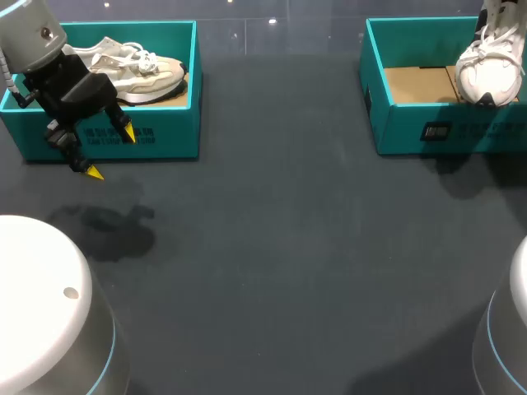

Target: Take the shoe out of the shoebox, open the shoe tongue, remove and reinsert the insole, then place the shoe into the shoebox

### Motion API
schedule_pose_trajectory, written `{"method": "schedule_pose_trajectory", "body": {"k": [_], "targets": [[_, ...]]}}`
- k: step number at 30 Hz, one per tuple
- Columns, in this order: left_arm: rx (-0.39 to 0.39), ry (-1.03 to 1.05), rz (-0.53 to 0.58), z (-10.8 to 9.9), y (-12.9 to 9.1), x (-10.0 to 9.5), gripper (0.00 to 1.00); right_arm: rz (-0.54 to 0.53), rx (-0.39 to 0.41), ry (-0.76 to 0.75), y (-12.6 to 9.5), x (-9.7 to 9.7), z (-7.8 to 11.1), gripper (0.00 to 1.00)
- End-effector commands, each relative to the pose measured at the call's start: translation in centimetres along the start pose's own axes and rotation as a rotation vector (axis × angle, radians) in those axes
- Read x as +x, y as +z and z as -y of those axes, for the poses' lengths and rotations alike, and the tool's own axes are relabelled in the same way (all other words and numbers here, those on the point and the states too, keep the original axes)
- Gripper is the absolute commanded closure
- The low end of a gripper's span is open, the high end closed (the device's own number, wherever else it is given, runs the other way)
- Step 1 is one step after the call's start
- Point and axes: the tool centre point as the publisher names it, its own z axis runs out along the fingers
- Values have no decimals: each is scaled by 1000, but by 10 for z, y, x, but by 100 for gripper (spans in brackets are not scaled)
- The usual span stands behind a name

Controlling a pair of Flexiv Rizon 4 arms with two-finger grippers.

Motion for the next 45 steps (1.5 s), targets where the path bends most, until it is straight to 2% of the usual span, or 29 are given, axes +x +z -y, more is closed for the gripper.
{"method": "schedule_pose_trajectory", "body": {"k": [1,6,9,22,26,30,34,36,45], "targets": [[-3,0,0,0,0,1,0,47,24,165,-3,21,21,100],[-3,0,0,0,0,1,0,43,37,345,0,30,33,100],[-3,0,0,0,0,1,0,18,77,536,0,33,40,100],[-3,0,0,0,0,1,0,18,77,536,0,33,40,100],[-3,0,0,0,0,1,0,-38,63,746,9,29,59,100],[-3,0,0,0,0,1,0,-53,89,916,16,33,76,100],[-3,0,0,0,0,1,0,-53,97,1023,17,37,81,100],[-3,0,0,0,0,1,0,-70,131,1110,19,38,83,100],[-3,0,0,0,0,1,0,-70,131,1110,19,38,83,100]]}}
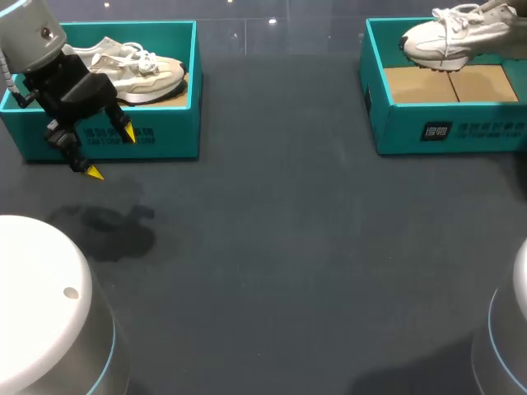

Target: Take the shoe out of the shoebox, open the shoe tongue, remove and reinsert the insole, then place the shoe into the shoebox

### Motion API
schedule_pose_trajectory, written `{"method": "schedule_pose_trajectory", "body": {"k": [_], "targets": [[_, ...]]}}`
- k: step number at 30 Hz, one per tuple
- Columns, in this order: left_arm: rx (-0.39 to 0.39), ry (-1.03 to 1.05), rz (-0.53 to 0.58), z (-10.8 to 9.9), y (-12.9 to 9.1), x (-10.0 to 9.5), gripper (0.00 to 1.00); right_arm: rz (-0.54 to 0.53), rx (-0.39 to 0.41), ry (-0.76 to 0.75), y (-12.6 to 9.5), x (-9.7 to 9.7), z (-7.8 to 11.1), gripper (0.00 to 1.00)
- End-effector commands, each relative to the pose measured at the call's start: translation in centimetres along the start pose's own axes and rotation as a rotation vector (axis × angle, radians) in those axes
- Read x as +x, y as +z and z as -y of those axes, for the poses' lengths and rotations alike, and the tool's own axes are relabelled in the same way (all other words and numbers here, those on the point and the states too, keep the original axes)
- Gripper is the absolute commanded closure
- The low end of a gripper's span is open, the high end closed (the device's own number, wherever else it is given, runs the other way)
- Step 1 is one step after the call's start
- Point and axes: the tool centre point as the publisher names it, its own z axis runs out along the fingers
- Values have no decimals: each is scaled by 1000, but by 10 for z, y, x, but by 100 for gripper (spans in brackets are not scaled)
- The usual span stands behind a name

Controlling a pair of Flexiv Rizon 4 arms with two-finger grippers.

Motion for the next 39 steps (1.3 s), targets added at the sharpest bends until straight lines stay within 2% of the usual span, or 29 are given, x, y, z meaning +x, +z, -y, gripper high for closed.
{"method": "schedule_pose_trajectory", "body": {"k": [1,6,10,12,17,24,30,39], "targets": [[-3,1,0,0,0,1,0,0,8,0,-2,0,-3,100],[-3,1,0,0,0,1,0,0,8,0,-2,0,-3,100],[-3,1,0,0,0,1,0,2,-13,17,23,3,-6,100],[-3,1,0,0,0,1,0,-34,-29,38,33,1,-5,100],[-3,1,0,0,0,1,0,-52,-56,50,50,4,-5,100],[-3,1,0,0,0,1,0,-56,-50,42,71,7,-1,100],[-3,1,0,0,0,1,0,-49,-35,61,86,16,5,100],[-3,1,0,0,0,1,0,-56,-32,73,87,17,6,100]]}}
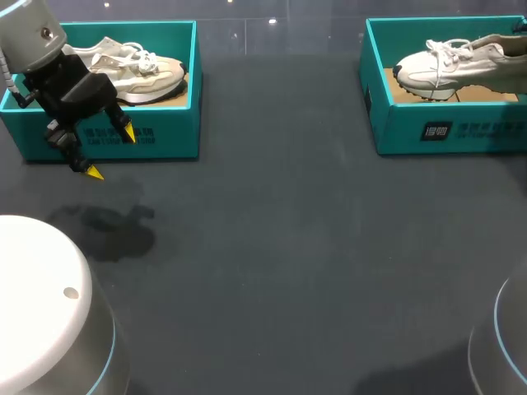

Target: Take the shoe out of the shoebox, open the shoe tongue, remove and reinsert the insole, then place the shoe into the shoebox

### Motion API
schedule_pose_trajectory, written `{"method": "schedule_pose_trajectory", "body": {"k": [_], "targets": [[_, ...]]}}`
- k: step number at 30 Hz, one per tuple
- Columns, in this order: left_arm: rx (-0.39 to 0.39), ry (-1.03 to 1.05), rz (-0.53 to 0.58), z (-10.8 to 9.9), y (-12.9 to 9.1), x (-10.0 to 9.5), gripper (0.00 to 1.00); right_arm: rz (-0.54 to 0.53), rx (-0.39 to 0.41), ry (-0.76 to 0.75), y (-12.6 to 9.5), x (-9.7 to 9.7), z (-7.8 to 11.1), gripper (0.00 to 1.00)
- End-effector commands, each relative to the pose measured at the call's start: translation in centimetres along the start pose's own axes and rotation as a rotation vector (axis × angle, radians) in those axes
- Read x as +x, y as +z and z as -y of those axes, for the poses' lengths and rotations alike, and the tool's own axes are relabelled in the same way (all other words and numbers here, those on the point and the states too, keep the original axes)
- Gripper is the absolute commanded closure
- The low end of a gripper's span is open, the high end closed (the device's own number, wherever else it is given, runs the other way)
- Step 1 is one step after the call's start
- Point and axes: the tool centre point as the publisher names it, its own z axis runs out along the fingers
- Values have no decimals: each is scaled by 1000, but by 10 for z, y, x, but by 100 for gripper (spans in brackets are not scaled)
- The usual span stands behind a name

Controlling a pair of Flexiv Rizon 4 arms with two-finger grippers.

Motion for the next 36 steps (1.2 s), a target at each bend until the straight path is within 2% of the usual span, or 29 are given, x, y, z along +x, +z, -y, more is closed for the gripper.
{"method": "schedule_pose_trajectory", "body": {"k": [1,5,10,18,29,36], "targets": [[-3,0,0,0,0,1,0,-1,0,2,-3,0,0,100],[-3,0,0,0,0,1,0,-1,0,2,-3,0,0,100],[-3,0,0,0,0,1,0,-5,-3,-11,21,-1,1,100],[-3,0,0,0,0,1,0,-17,0,-33,45,0,19,100],[-3,0,0,0,0,1,0,-21,23,-37,58,-1,27,100],[-3,0,0,0,0,1,0,-26,36,-54,63,7,23,100]]}}
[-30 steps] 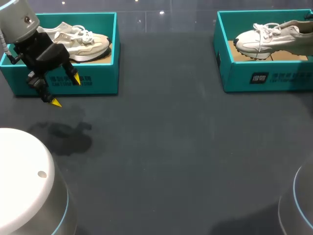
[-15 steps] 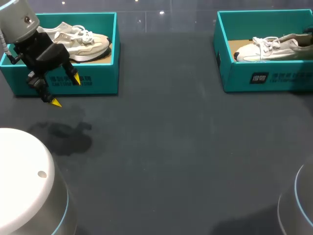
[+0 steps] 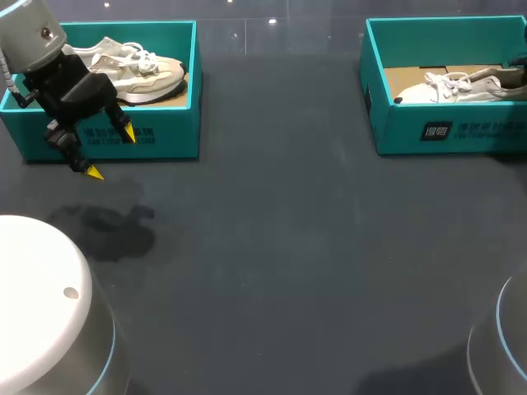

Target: Take the shoe out of the shoebox, open the shoe tongue, remove and reinsert the insole, then place the shoe into the shoebox

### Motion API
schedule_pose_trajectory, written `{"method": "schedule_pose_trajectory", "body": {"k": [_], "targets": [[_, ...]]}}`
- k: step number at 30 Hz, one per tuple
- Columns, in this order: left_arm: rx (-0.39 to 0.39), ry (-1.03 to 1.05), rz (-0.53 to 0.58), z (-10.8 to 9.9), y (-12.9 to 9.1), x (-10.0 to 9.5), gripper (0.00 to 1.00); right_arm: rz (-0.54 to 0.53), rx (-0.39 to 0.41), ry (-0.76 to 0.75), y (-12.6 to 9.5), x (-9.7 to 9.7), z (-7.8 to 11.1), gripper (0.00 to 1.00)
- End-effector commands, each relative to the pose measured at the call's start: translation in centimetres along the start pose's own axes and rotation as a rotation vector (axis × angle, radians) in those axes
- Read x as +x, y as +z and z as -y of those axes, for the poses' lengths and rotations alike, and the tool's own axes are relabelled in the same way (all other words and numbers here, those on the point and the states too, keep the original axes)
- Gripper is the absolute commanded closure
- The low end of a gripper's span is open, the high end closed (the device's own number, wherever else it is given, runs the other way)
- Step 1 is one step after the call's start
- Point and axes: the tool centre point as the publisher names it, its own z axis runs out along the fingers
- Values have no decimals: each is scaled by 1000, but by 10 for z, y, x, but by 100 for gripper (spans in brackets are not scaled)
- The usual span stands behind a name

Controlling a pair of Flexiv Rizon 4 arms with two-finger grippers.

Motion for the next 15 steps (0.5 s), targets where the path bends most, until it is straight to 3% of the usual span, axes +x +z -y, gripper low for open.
{"method": "schedule_pose_trajectory", "body": {"k": [1,15], "targets": [[-3,1,0,0,0,0,0,6,13,-7,2,6,-7,100],[-3,1,0,0,0,0,0,-12,19,-12,20,20,4,100]]}}
